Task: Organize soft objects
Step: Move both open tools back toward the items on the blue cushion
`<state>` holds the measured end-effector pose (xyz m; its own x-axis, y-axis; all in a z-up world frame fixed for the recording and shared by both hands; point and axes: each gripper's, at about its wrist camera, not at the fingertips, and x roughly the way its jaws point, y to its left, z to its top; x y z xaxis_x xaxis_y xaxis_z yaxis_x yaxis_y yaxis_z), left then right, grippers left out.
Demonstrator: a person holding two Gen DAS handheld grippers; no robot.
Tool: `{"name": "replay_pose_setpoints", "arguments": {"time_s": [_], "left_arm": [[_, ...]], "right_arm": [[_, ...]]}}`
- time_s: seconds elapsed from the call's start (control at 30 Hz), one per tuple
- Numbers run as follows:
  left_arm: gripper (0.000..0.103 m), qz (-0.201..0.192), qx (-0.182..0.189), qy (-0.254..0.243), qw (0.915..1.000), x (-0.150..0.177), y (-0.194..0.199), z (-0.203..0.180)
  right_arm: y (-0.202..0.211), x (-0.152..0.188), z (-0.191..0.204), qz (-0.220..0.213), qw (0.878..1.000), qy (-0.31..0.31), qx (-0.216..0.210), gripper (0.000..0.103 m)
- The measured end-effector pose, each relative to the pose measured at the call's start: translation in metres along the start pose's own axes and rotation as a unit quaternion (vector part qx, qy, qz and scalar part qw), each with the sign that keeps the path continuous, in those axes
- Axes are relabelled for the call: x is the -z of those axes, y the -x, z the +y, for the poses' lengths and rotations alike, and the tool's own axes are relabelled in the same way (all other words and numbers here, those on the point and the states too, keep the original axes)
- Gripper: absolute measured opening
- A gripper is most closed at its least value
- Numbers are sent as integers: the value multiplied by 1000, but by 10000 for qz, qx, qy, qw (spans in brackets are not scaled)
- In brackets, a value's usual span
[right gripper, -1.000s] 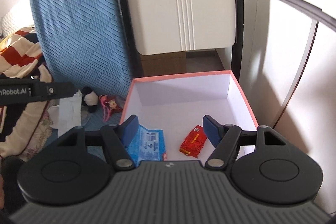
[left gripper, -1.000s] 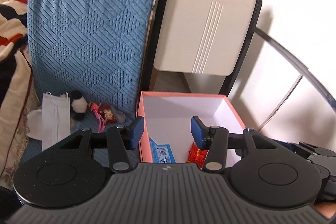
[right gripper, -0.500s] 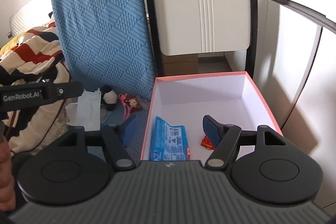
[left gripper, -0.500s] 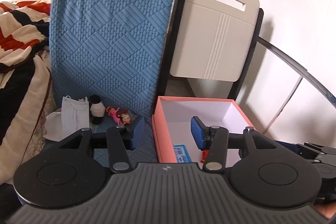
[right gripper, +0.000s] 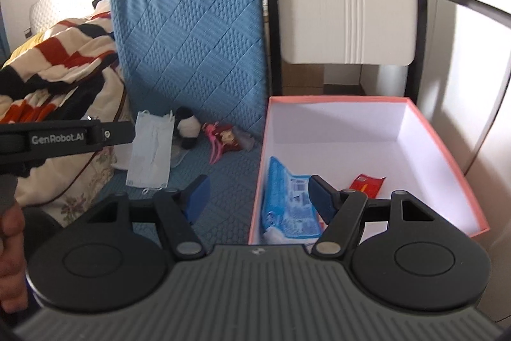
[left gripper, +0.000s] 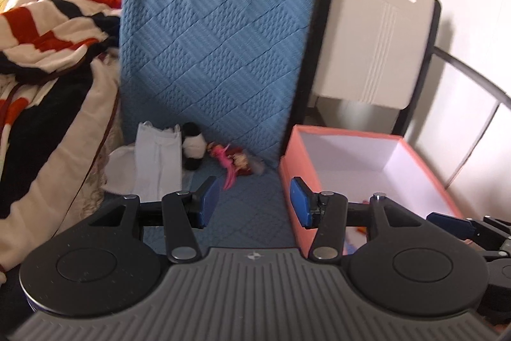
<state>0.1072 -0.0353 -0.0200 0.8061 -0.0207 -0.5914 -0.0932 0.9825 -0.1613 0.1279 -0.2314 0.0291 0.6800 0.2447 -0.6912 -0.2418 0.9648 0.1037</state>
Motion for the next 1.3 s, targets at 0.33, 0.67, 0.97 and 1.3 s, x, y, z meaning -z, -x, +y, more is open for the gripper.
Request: {"name": "replay_pose_setpoints", "arguments": {"time_s": [0.33, 0.67, 0.97, 1.3], "left_arm": [[55, 101, -96, 106, 9998, 28, -10, 27], [55, 76, -214, 147, 9996, 41, -6, 47], [55, 93, -323, 174, 9993, 53, -10, 64], [55, 124, -411, 81, 9990, 60, -34, 71]], "right_arm": [[-17, 25, 15, 121, 9999, 71, -55, 70], [-23, 39, 27, 163, 9998, -40, -65, 70], [-31, 46, 51, 156, 9997, 167, -55, 70], [-41, 46, 57, 207, 9996, 42, -169, 70]]}}
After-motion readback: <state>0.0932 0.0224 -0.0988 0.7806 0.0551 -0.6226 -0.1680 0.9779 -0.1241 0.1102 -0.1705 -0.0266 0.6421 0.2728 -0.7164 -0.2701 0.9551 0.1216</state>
